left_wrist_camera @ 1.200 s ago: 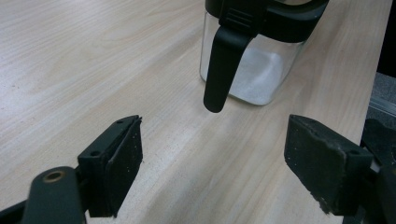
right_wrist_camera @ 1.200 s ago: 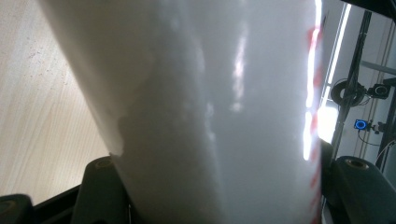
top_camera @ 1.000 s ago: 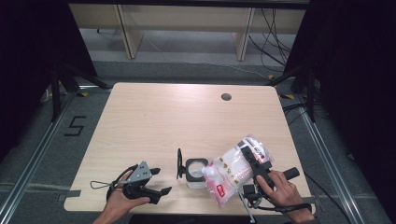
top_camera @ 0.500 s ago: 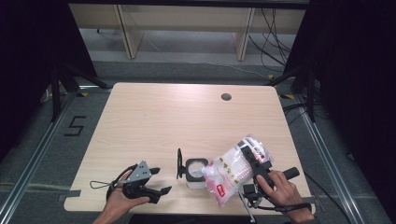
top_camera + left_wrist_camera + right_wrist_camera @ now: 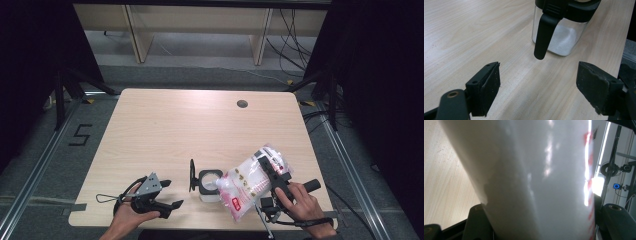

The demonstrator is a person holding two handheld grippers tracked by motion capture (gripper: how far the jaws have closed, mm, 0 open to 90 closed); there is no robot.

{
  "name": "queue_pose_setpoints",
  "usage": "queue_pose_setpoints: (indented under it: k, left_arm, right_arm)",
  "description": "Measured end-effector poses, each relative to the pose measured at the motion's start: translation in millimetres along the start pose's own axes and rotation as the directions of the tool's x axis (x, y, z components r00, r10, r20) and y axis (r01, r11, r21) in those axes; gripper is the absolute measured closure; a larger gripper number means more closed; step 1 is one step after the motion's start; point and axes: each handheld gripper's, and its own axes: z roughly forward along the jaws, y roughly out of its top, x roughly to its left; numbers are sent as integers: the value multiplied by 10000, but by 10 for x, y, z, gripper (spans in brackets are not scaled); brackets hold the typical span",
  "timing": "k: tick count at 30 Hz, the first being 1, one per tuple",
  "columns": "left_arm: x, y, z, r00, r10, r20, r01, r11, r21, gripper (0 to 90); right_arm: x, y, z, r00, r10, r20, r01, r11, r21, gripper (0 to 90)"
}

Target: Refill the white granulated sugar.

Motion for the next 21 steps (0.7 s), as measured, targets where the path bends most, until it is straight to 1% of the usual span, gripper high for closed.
queue_pose_setpoints:
  k: [1,2,3,4,5,6,7,8,9,10,11,12,13,14,15,16,17,18,19,20,21]
  left_arm:
    - [-11,0,7,9998,-174,50,175,9998,-63,189]
    - [-11,0,7,9998,-174,50,175,9998,-63,189]
    - [-5,-4,12,9999,-89,70,89,9999,-85,189]
    - [-28,-10,14,9997,-240,62,241,9995,-224,189]
    - [-28,-10,14,9997,-240,62,241,9995,-224,189]
    - [-1,-4,-10,9999,-87,-57,87,9999,72,189]
    - [-13,-4,5,9997,-233,77,235,9995,-193,189]
    - [-4,0,5,10000,-22,64,23,9998,-179,189]
    - [-5,-8,-5,9999,-102,-65,103,9999,51,189]
    - [-26,-13,14,9996,-285,91,287,9993,-254,189]
    - [-16,-8,13,9999,-96,102,99,9996,-273,189]
    - [-2,-2,-1,10000,-9,54,9,10000,-55,189]
    - [-2,-2,-1,10000,-9,54,9,10000,-55,189]
    - [0,-3,-1,10000,-35,-36,35,10000,36,189]
    - [-23,-10,14,9996,-262,66,263,9994,-242,189]
    - [-11,-7,13,9999,-53,142,56,9997,-221,189]
    - [-14,-8,14,9999,-88,106,91,9996,-275,189]
    - [0,-4,-6,10000,-90,-14,90,9999,61,189]
    - [3,-3,0,10000,-78,38,78,10000,3,189]
    - [1,-2,-1,10000,-23,-15,23,10000,34,190]
    - [-23,-10,15,9997,-242,69,243,9994,-248,189]
  right_arm:
    - [-1,-1,1,10000,-7,-35,7,10000,-3,396]
    - [-4,0,-5,10000,-34,-55,35,10000,84,396]
    - [-4,0,-5,10000,-34,-55,35,10000,84,396]
    - [-3,-2,-5,10000,36,-52,-36,9999,119,396]
    - [-5,-1,-3,10000,-27,-67,28,9999,99,396]
    - [-5,-1,0,10000,-76,-34,77,9999,68,396]
    - [-4,-1,4,10000,-70,-36,70,10000,15,396]
    - [-4,0,2,10000,-84,-34,84,10000,18,396]
    - [-3,1,2,10000,-60,-9,60,10000,4,396]
    - [-6,2,3,10000,-19,-18,19,10000,-8,396]
    - [-7,4,2,10000,-26,-11,26,10000,-3,396]
    - [-4,7,-1,10000,-12,-7,12,10000,41,396]
    - [-4,7,-1,10000,-12,-7,12,10000,41,396]
    - [-13,3,-5,9999,-145,-42,146,9999,57,396]
    - [-3,5,-2,10000,-16,-8,16,10000,27,396]
    - [-6,5,1,10000,-44,-10,44,10000,8,396]
    - [-5,4,1,10000,-41,-18,41,10000,3,396]
    - [-1,5,-1,10000,-24,-22,24,10000,36,396]
    - [-2,5,-2,10000,-21,-30,21,10000,46,396]
    - [-9,2,-5,9999,-122,-22,123,9999,54,396]
    - [17,1,-10,9998,199,-23,-199,9997,114,396]
